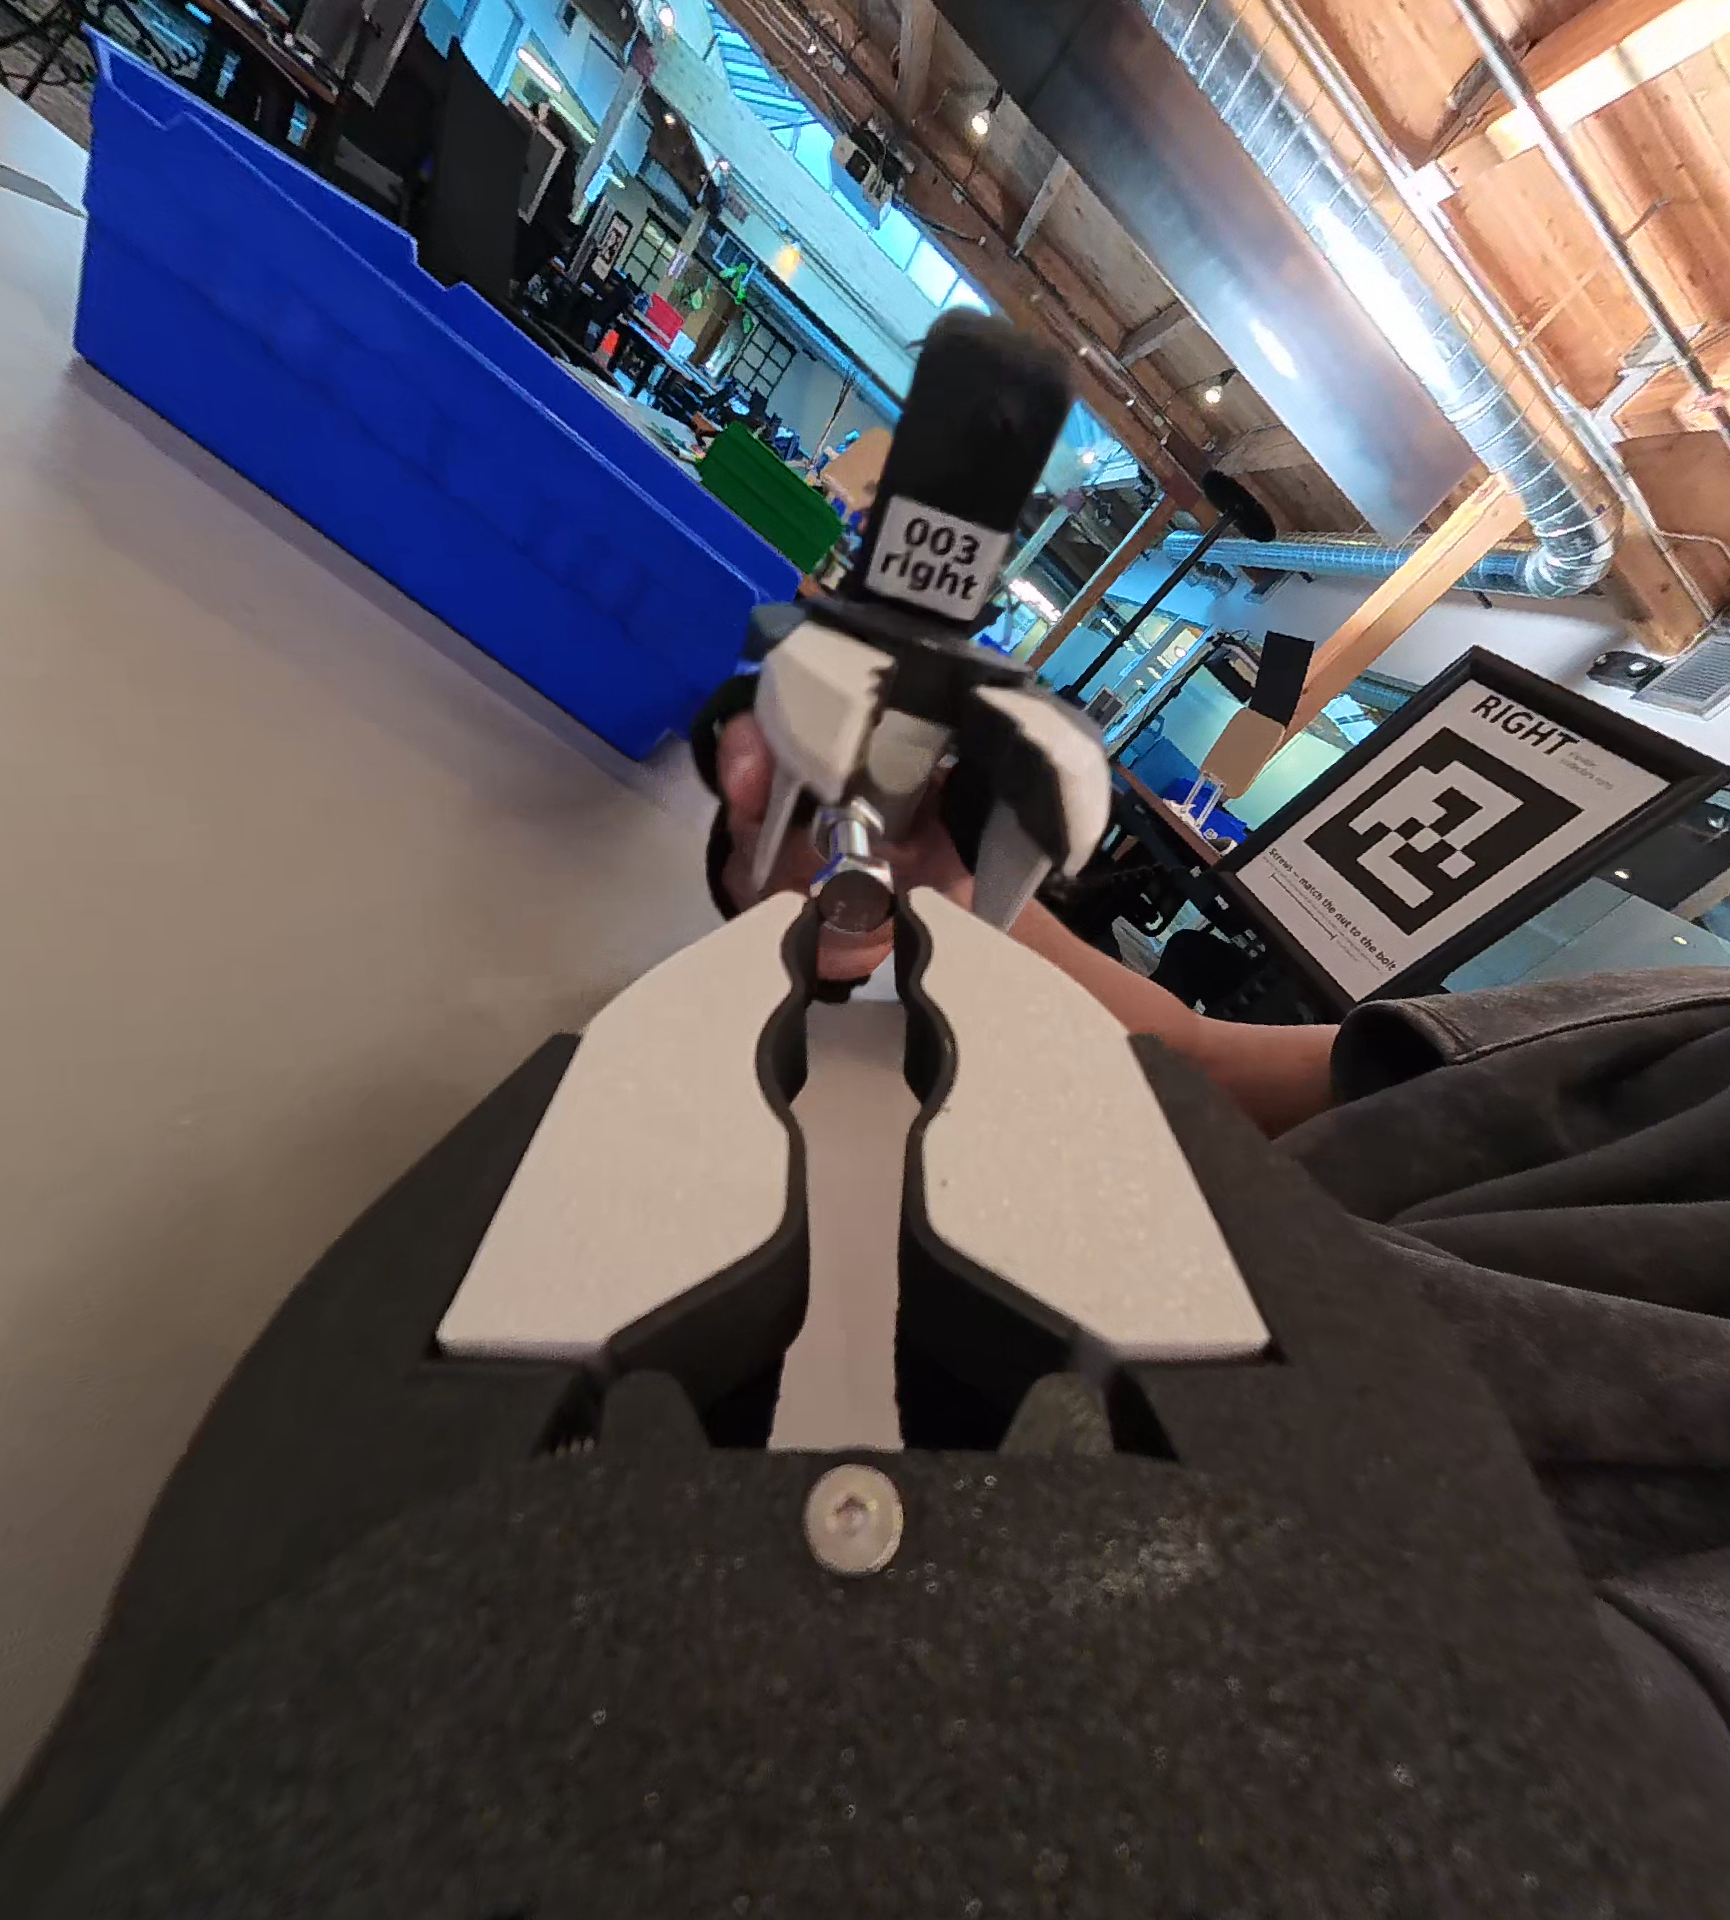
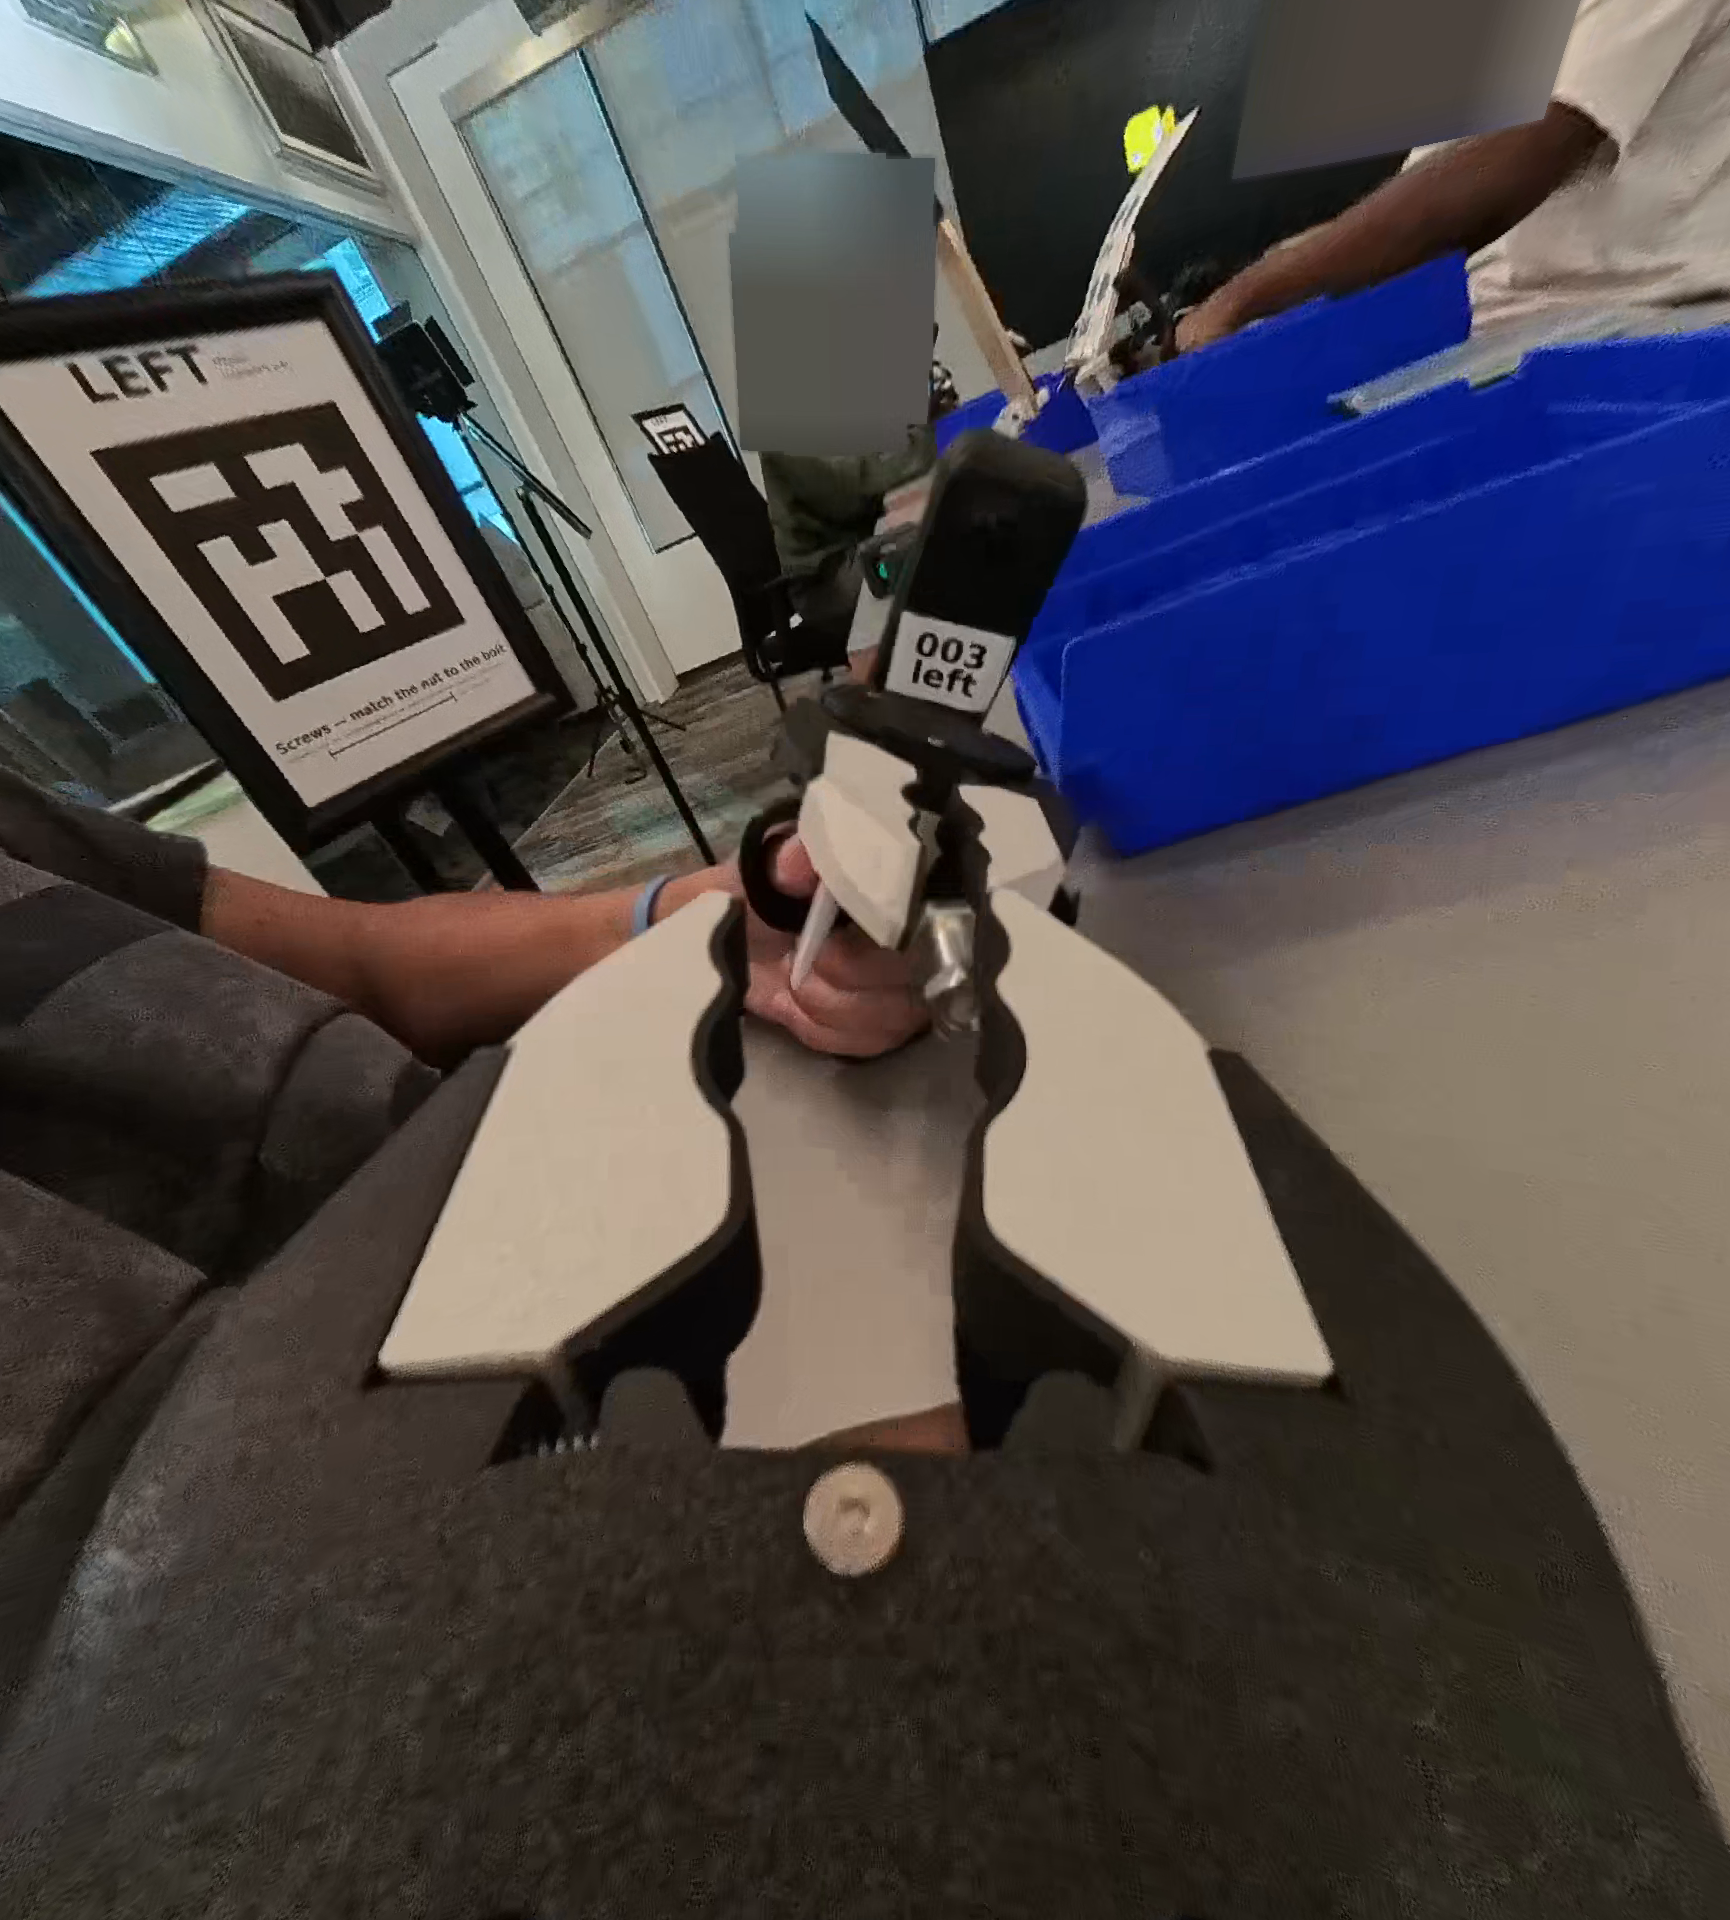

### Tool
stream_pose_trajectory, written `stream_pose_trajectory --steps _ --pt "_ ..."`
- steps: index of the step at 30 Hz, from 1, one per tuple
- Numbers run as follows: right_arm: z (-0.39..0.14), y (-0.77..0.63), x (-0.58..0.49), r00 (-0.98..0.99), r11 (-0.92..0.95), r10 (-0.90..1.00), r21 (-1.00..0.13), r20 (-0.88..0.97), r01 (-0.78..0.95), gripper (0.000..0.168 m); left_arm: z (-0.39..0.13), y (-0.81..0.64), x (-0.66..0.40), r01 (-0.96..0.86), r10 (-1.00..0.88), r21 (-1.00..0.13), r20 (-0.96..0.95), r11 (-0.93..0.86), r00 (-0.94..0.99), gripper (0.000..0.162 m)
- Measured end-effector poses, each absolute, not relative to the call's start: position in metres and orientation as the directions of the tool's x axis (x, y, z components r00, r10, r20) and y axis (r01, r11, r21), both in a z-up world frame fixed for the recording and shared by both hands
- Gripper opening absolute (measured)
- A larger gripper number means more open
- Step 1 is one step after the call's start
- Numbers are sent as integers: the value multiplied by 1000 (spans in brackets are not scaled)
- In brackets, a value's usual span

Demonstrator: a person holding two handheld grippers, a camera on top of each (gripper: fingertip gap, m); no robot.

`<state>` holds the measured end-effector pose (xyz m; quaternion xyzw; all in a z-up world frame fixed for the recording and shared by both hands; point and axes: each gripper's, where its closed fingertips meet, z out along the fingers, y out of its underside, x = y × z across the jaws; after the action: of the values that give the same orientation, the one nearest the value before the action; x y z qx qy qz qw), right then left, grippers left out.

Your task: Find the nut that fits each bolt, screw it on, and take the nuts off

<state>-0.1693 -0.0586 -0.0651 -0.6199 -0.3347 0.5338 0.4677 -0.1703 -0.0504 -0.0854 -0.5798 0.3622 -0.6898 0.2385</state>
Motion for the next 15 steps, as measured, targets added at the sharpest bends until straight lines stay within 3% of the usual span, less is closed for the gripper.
stream_pose_trajectory --steps 3,6,12,15 --pt "-66 -50 -160 253 -329 903 -938 -346 -109 41 -84 -53 -171 -93 -756 -786 614 -611 -227 13" --pt "-91 -56 -164 221 -417 884 -908 -412 -27 43 -85 -51 -170 -94 -756 -784 617 -613 -218 13" --pt "-53 -53 -159 233 -307 914 -941 -334 -145 40 -85 -48 -172 -88 -756 -783 619 -616 -212 13" --pt "-78 -50 -156 255 -376 888 -923 -383 -79 41 -84 -47 -173 -79 -754 -781 620 -620 -215 13"
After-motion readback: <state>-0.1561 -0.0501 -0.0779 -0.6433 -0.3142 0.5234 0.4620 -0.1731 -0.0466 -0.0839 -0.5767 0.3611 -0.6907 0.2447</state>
